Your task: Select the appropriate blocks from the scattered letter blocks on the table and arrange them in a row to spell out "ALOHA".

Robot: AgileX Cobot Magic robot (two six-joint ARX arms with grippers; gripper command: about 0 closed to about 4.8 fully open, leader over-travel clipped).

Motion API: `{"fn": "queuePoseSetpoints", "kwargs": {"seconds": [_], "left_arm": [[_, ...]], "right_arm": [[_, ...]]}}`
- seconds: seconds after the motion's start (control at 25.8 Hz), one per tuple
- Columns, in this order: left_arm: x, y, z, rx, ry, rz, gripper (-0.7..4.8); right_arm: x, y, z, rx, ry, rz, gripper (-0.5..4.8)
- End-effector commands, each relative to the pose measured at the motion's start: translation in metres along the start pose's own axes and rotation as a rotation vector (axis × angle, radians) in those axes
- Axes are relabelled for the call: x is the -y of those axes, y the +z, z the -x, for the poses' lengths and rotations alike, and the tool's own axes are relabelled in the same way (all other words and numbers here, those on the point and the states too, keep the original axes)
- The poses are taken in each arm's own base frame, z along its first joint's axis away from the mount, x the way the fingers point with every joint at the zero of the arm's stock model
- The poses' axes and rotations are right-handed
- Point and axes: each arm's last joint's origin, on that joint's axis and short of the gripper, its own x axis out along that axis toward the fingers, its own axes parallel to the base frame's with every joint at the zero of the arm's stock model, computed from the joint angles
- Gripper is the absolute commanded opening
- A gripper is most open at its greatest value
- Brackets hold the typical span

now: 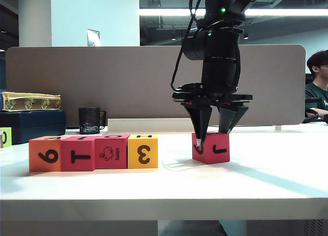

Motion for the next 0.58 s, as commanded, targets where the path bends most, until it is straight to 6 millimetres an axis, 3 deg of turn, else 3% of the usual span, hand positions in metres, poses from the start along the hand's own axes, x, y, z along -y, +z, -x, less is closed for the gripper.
{"fn": "queuePoseSetpoints", "kwargs": {"seconds": [0.04,0.23,0.58], "left_arm": [[0.001,0.001,0.002,0.022,-0.002,-0.011,-0.06],[0.001,0.001,0.002,0.02,-0.002,-0.011,-0.06],[0.001,0.0,0.002,0.009,-0.003,-0.007,-0.06]], "right_arm": [[-0.006,-0.003,0.003,-0.029,0.025,0.0,2.1],[-0.016,-0.002,0.003,-0.022,0.142,-0.013,2.1],[-0.037,-0.001,0.003,0.008,0.16,0.016,2.11]]}}
